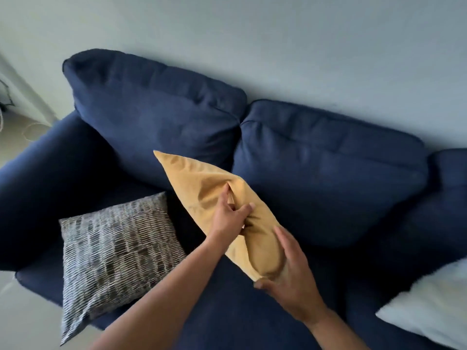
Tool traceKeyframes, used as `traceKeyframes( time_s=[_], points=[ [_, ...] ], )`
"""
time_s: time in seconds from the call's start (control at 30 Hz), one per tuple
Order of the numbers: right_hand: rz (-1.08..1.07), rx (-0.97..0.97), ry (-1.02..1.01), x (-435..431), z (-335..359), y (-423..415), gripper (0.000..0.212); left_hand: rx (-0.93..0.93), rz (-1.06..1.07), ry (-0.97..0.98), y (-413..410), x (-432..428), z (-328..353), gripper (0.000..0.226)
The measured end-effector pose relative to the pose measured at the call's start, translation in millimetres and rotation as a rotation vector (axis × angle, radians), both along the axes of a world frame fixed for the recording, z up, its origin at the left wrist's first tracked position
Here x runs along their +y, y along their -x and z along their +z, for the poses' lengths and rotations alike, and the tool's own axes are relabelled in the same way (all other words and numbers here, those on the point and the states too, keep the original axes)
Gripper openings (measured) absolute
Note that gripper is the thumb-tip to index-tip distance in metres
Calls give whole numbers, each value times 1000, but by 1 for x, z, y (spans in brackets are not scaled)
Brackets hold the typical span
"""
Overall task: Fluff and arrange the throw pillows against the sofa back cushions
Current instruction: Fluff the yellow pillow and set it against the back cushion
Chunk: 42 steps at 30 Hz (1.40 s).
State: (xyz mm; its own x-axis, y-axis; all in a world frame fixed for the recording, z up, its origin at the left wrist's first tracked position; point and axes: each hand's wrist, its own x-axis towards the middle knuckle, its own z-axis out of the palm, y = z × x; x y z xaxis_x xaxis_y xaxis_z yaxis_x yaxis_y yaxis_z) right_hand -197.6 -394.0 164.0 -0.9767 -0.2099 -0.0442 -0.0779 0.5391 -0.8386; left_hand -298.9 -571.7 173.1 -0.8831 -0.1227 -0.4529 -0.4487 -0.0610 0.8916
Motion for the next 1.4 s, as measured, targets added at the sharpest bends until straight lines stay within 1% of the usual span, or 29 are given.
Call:
traceKeyframes(
  time_s=[0.03,0.07,0.1,0.17,0.23,0.3,0.33,0.4,0.43,0.47,0.5,0.57,0.6,0.63,0.67,0.7,0.73,0.77,0.8,0.87,0.97,1.07,1.13,1.17,1.2,1.3,1.33,1.37,1.4],
  points=[
    [-55,24,-40,3,1,2,120,0,-27,1,10,13,3,92],
    [-121,55,-74,5,2,7,120,4,-56,-5,20,24,6,93],
    [-190,93,-99,5,3,12,113,7,-82,-17,27,32,9,92],
    [-371,150,-97,10,3,29,87,5,-171,-46,46,45,15,90],
    [-525,110,-21,16,3,48,70,33,-262,-3,62,45,20,80],
    [-628,63,56,22,0,62,63,172,-283,186,78,33,26,68],
    [-667,52,83,25,-2,67,61,272,-249,285,86,22,28,65],
    [-736,39,130,28,-8,75,57,452,-109,525,104,-7,27,65],
    [-768,38,151,30,-10,76,54,490,-10,644,112,-25,23,68],
    [-798,41,167,31,-11,77,51,472,79,699,121,-42,19,73],
    [-833,54,177,33,-12,77,46,415,134,680,130,-59,14,78],
    [-894,78,198,35,-15,78,38,242,157,553,145,-88,2,86],
    [-916,73,214,37,-14,79,35,167,149,463,149,-99,-4,89],
    [-937,62,230,39,-13,79,32,123,133,328,152,-106,-9,87],
    [-958,52,245,42,-12,78,29,90,112,173,153,-109,-13,76],
    [-978,45,257,46,-9,77,26,49,74,65,152,-105,-15,58],
    [-997,35,270,50,-6,77,24,32,25,28,150,-97,-14,40],
    [-1015,21,283,55,-2,77,21,55,-16,53,147,-90,-12,27],
    [-1033,12,290,62,3,77,19,96,-33,102,144,-82,-11,23],
    [-1049,14,284,80,11,76,15,197,6,195,136,-71,-5,23],
    [-1054,66,216,116,27,82,13,294,90,245,122,-58,6,17],
    [-1041,90,140,153,30,97,13,276,113,290,109,-35,5,19],
    [-1034,9,110,171,17,103,11,194,59,280,104,-16,-2,18],
    [-1019,-71,110,178,7,102,14,140,-13,219,100,-9,-8,26],
    [-984,-156,129,185,-3,98,22,89,-113,151,96,-3,-14,43],
    [-840,-299,203,201,-22,84,54,-31,-368,-1,86,1,-31,90],
    [-804,-317,198,205,-23,82,58,-59,-408,-9,84,1,-34,99],
    [-777,-332,172,208,-23,83,57,-76,-418,17,83,0,-38,98],
    [-763,-345,136,210,-24,84,53,-80,-398,79,82,0,-41,87]
  ],
)
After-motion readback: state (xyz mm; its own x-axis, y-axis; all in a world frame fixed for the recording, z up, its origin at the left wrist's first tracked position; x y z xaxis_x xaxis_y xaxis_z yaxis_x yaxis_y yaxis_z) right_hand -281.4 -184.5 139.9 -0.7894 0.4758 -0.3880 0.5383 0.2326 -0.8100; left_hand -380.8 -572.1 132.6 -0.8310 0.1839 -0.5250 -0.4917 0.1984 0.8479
